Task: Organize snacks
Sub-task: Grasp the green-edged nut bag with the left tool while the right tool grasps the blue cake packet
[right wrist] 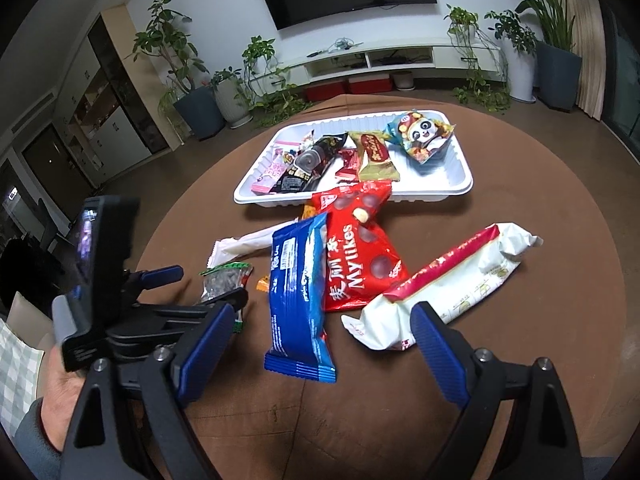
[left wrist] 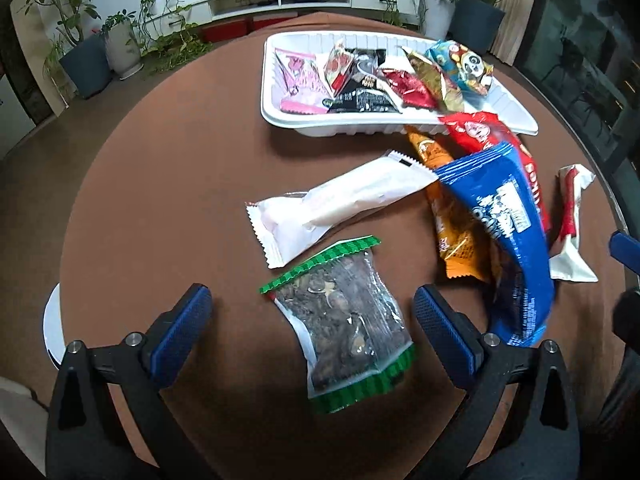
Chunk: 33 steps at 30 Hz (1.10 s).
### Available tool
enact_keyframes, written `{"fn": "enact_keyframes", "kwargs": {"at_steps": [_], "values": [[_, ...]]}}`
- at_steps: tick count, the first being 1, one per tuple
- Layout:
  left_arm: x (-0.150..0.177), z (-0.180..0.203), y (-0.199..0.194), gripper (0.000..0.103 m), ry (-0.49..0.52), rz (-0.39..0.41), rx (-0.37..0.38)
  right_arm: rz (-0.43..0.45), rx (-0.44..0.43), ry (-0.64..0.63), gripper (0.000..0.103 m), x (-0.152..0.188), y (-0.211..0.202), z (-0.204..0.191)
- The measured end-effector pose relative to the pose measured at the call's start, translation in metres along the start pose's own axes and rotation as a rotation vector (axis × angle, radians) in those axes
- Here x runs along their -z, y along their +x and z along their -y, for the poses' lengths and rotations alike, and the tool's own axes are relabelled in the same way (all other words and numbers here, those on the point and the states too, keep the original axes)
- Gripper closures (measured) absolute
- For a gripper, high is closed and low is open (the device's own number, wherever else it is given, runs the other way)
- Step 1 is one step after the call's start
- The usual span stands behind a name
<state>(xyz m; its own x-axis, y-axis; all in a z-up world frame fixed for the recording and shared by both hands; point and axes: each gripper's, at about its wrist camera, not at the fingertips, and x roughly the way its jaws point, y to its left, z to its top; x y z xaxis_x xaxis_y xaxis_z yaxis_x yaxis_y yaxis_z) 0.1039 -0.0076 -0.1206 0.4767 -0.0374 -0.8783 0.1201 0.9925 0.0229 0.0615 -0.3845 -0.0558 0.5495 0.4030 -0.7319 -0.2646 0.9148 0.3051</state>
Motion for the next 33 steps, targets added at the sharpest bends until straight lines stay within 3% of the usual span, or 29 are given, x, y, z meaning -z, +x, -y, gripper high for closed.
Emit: {"fn": "enact_keyframes", "kwargs": {"at_steps": [7, 19, 29, 33], "values": [[-0.004, 0.002, 0.009, 0.016, 0.017, -0.006, 0.030, -0.025, 0.005, -0.016, 0.018, 0.002, 0.007, -0.004], [-0.008, 0.010, 0.005, 0.054, 0.085, 0.009, 0.054, -0.053, 0.016, -0.051, 0.025, 0.002, 0.016, -0.013], [0.009, 0.009, -0.007, 0.063, 0.121, 0.008, 0.091, -0.107, 0.027, -0.101, 0.033, -0.002, 0.037, -0.026], [0.014, 0.004, -0.018, 0.072, 0.100, 0.023, 0.128, -0.146, 0.038, -0.121, 0.035, -0.005, 0.049, -0.030]]}}
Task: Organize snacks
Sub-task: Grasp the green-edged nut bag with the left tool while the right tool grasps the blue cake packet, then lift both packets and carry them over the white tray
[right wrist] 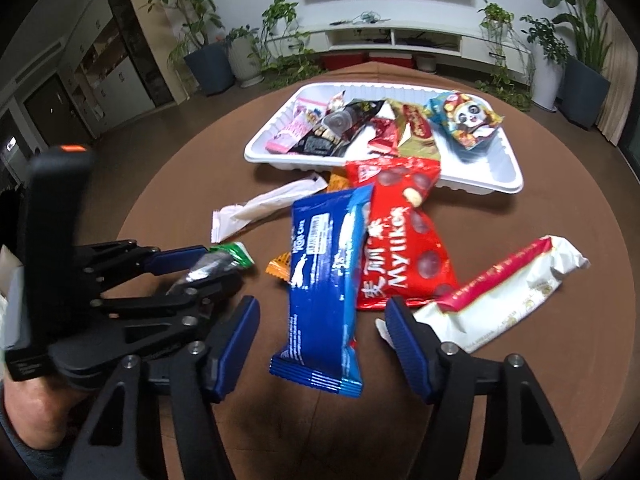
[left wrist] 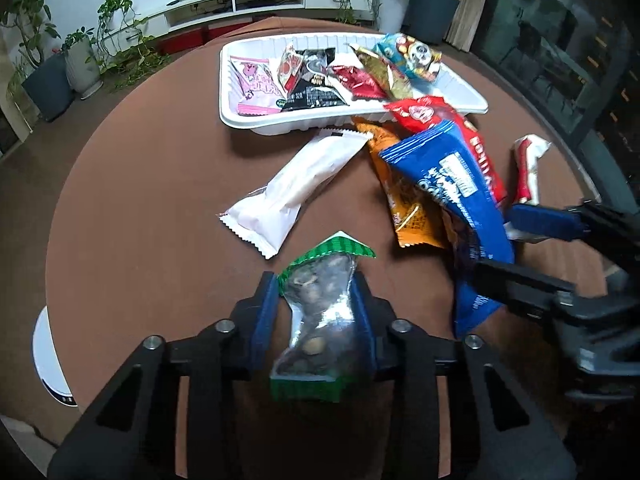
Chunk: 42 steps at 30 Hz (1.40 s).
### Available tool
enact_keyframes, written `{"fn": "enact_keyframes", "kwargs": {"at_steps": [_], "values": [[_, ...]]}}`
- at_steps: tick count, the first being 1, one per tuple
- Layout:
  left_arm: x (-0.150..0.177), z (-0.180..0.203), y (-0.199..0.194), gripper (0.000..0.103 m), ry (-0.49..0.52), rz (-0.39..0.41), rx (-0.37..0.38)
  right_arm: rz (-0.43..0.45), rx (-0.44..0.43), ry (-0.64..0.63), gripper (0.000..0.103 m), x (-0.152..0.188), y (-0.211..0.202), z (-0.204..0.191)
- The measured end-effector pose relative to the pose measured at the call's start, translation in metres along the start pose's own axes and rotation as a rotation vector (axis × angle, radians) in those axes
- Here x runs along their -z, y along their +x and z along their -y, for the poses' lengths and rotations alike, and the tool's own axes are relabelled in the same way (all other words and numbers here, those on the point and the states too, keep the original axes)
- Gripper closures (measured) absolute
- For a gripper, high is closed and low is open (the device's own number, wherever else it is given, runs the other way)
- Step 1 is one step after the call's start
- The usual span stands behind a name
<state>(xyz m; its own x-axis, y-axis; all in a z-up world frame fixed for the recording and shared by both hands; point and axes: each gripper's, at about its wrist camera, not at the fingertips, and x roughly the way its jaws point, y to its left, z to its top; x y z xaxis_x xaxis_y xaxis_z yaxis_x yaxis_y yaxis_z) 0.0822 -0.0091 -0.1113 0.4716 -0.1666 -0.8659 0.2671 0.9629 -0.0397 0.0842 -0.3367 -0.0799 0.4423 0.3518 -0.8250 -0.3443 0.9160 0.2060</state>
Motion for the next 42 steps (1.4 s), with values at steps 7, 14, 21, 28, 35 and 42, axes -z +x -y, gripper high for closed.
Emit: {"fn": "enact_keyframes", "kwargs": {"at_steps": [7, 14, 21, 28, 35, 42], "values": [[0.007, -0.005, -0.012, 0.073, -0.020, 0.011, 0.018, -0.054, 0.018, -0.012, 0.037, -0.002, 0.016, -0.004], [0.010, -0.002, -0.008, 0.073, -0.005, -0.003, 0.018, -0.080, 0.054, -0.034, 0.042, -0.005, 0.024, -0.008], [0.007, -0.005, -0.004, 0.073, 0.010, -0.028, 0.037, -0.079, 0.089, -0.042, 0.057, -0.007, 0.024, -0.007], [0.008, -0.005, -0.004, 0.073, 0.010, -0.017, 0.032, -0.083, 0.098, -0.060, 0.065, -0.006, 0.024, -0.008], [0.008, -0.004, -0.008, 0.073, 0.004, 0.021, 0.032, -0.090, 0.079, -0.055, 0.072, -0.005, 0.023, -0.008], [0.009, 0.000, -0.015, 0.081, 0.011, 0.059, 0.058, -0.084, 0.031, -0.030, 0.073, 0.000, 0.015, -0.009]]}}
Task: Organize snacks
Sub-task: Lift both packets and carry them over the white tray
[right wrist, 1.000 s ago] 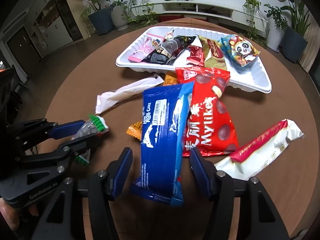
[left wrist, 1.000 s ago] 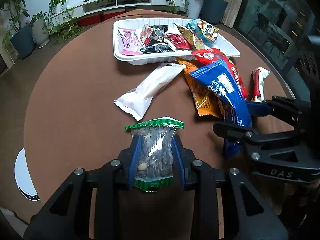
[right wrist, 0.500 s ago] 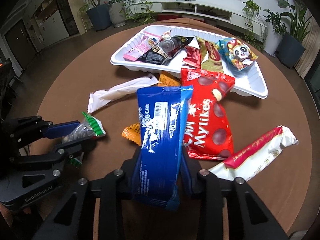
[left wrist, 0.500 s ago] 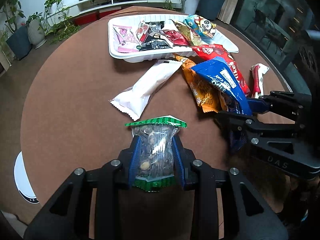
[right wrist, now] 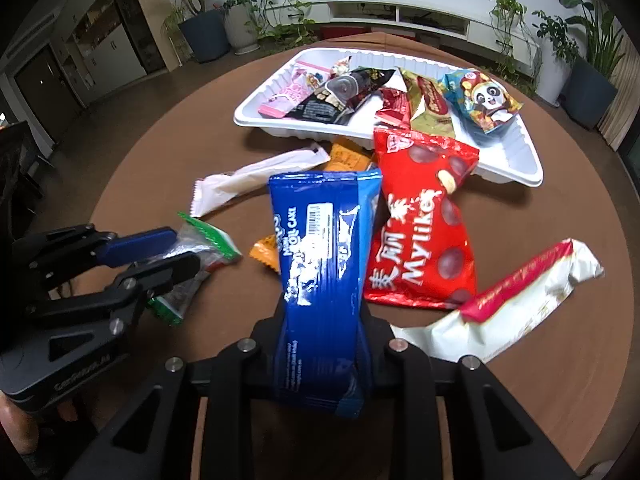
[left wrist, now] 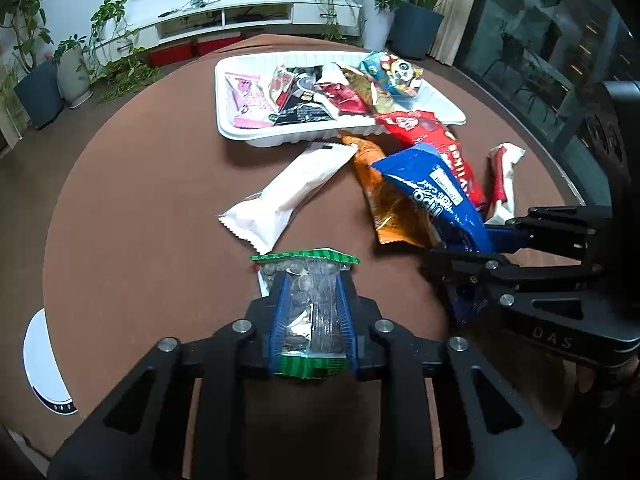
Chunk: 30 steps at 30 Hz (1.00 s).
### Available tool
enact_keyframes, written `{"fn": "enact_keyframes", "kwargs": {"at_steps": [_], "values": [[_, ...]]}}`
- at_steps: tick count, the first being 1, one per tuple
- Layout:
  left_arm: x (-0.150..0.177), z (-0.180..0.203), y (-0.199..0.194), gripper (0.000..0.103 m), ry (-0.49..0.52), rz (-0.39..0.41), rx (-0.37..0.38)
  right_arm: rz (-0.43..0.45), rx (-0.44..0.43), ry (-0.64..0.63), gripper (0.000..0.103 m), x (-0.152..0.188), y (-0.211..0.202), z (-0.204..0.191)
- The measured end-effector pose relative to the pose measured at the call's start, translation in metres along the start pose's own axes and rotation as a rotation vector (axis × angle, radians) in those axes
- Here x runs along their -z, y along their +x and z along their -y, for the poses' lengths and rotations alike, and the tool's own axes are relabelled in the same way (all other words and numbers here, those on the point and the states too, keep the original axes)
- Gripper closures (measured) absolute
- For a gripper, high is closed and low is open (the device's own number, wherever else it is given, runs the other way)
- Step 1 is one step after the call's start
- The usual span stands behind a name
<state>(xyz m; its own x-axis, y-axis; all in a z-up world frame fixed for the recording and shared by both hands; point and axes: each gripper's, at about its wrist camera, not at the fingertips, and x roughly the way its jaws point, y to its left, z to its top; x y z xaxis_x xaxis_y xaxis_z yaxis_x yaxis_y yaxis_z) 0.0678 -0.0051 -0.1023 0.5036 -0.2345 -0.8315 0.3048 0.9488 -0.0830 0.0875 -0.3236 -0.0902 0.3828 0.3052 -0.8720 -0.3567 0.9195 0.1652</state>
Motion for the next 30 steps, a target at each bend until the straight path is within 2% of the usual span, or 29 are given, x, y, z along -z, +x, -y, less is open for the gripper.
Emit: {"fn": "enact_keyframes", "kwargs": {"at_steps": [6, 8, 10, 11, 12, 14, 15, 19, 20, 21, 22, 23, 24, 26, 27, 30], "values": [[0.002, 0.003, 0.008, 0.081, 0.021, -0.059, -0.003, 0.007, -0.006, 0.004, 0.073, 0.001, -0.007, 0.001], [0.000, 0.004, 0.006, 0.080, 0.034, -0.056, -0.018, 0.003, -0.009, 0.006, 0.073, 0.001, -0.006, 0.001], [-0.002, 0.002, 0.007, 0.076, 0.034, -0.062, -0.043, 0.004, -0.014, 0.003, 0.073, 0.003, -0.007, 0.000], [-0.002, 0.002, 0.011, 0.063, 0.035, -0.080, -0.050, 0.003, -0.016, 0.000, 0.073, 0.002, -0.007, -0.001], [-0.003, 0.003, 0.011, 0.031, 0.040, -0.078, -0.065, 0.001, -0.018, -0.002, 0.073, 0.002, -0.007, -0.002], [-0.003, 0.005, 0.012, 0.006, 0.050, -0.086, -0.065, 0.001, -0.021, -0.003, 0.073, 0.002, -0.006, -0.002], [-0.003, 0.006, 0.012, 0.006, 0.056, -0.089, -0.067, -0.001, -0.016, -0.002, 0.074, 0.002, -0.006, -0.001], [-0.002, 0.005, 0.019, 0.008, 0.045, -0.109, -0.032, -0.002, -0.015, 0.002, 0.074, 0.002, -0.005, 0.001], [-0.002, 0.005, 0.021, 0.016, 0.045, -0.115, -0.027, -0.002, -0.016, 0.001, 0.074, 0.002, -0.005, 0.002], [0.000, 0.005, 0.023, 0.034, 0.048, -0.120, -0.021, -0.003, -0.017, 0.000, 0.074, 0.001, -0.005, 0.001], [0.001, 0.007, 0.025, 0.034, 0.059, -0.122, -0.034, -0.002, -0.018, -0.002, 0.074, 0.002, -0.006, 0.001], [0.002, 0.008, 0.025, 0.039, 0.077, -0.119, -0.053, -0.001, -0.020, -0.002, 0.074, 0.002, -0.007, 0.001], [0.001, 0.008, 0.024, 0.054, 0.076, -0.115, -0.052, 0.001, -0.023, -0.003, 0.074, 0.002, -0.008, 0.001], [0.000, 0.003, 0.020, 0.074, 0.068, -0.098, -0.046, 0.006, -0.024, 0.000, 0.074, 0.002, -0.009, 0.001], [0.000, 0.002, 0.019, 0.080, 0.066, -0.093, -0.044, 0.008, -0.025, 0.001, 0.074, 0.003, -0.010, 0.001], [0.003, 0.000, 0.018, 0.080, 0.069, -0.083, -0.056, 0.014, -0.026, 0.006, 0.074, 0.003, -0.012, 0.002]]}}
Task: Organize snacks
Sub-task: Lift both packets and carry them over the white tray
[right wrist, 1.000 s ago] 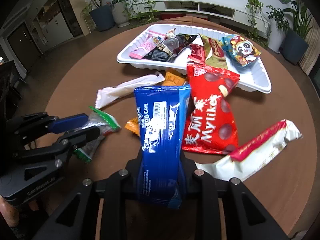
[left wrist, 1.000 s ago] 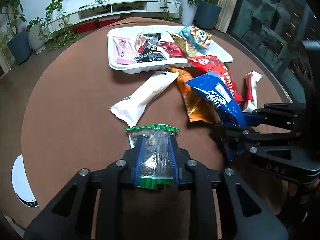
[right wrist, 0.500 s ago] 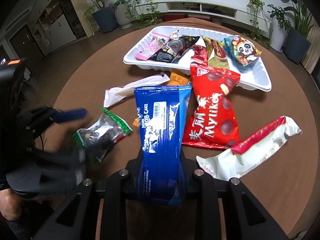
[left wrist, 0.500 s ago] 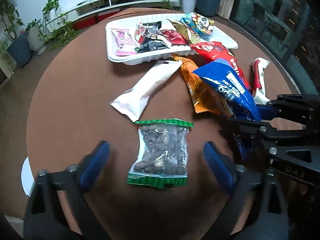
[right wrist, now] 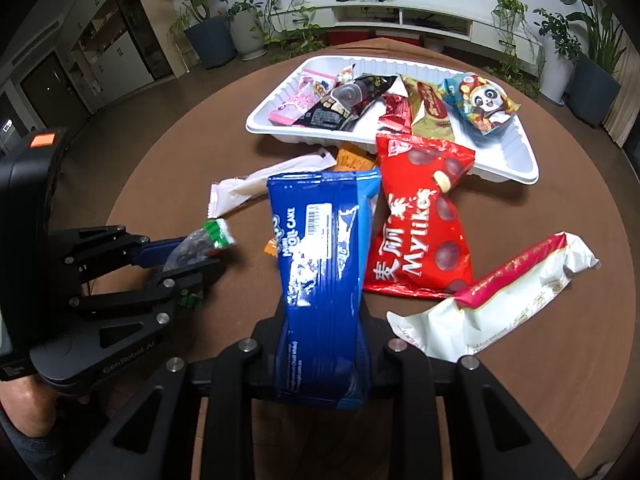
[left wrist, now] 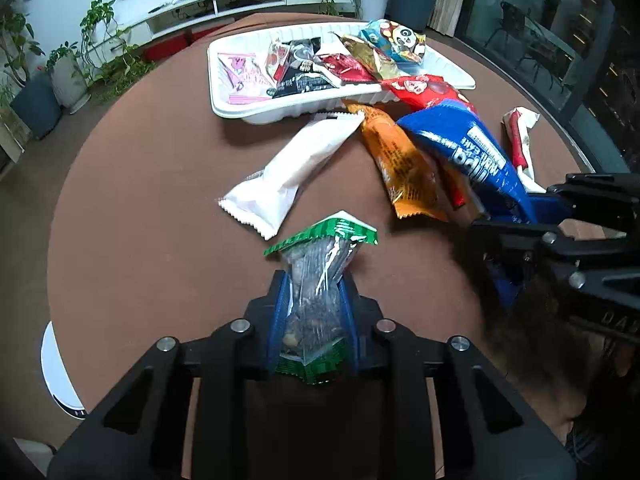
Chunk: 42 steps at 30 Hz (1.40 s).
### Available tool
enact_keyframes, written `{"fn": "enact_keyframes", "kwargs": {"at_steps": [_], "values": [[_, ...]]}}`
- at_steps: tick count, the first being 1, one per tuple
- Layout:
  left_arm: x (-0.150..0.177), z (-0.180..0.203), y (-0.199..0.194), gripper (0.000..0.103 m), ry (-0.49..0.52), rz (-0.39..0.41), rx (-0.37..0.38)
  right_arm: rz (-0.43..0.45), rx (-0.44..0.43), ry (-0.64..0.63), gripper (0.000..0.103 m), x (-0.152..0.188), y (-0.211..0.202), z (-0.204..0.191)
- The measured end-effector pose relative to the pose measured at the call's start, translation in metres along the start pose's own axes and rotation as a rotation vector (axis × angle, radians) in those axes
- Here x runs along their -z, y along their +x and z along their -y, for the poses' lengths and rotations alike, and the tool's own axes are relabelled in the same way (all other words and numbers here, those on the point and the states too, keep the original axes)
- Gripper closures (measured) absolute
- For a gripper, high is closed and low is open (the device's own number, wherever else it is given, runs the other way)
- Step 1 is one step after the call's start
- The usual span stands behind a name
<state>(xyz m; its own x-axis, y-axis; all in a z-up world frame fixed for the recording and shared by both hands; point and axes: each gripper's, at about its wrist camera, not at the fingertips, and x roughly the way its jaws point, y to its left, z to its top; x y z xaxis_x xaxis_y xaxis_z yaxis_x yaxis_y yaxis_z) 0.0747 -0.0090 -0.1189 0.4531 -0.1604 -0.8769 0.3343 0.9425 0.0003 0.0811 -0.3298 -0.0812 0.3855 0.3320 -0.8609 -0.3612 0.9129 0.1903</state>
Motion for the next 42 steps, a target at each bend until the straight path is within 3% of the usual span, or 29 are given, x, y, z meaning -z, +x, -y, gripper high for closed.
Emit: {"fn": "enact_keyframes", "kwargs": {"at_steps": [8, 17, 26, 33, 42], "values": [[0.001, -0.003, -0.015, 0.082, -0.035, 0.044, 0.035, 0.029, -0.020, 0.032, 0.074, 0.001, -0.010, 0.007], [-0.006, -0.012, -0.037, 0.082, -0.163, 0.107, 0.236, 0.036, -0.145, 0.138, 0.074, 0.006, -0.018, 0.025], [-0.019, -0.030, -0.054, 0.082, -0.247, 0.161, 0.332, 0.100, -0.239, 0.284, 0.074, 0.004, -0.048, 0.074], [-0.045, -0.075, -0.073, 0.082, -0.323, 0.228, 0.341, 0.201, -0.162, 0.379, 0.074, -0.013, -0.085, 0.136], [-0.117, -0.108, -0.095, 0.082, -0.284, 0.282, 0.273, 0.339, -0.012, 0.399, 0.074, -0.071, -0.135, 0.192]]}}
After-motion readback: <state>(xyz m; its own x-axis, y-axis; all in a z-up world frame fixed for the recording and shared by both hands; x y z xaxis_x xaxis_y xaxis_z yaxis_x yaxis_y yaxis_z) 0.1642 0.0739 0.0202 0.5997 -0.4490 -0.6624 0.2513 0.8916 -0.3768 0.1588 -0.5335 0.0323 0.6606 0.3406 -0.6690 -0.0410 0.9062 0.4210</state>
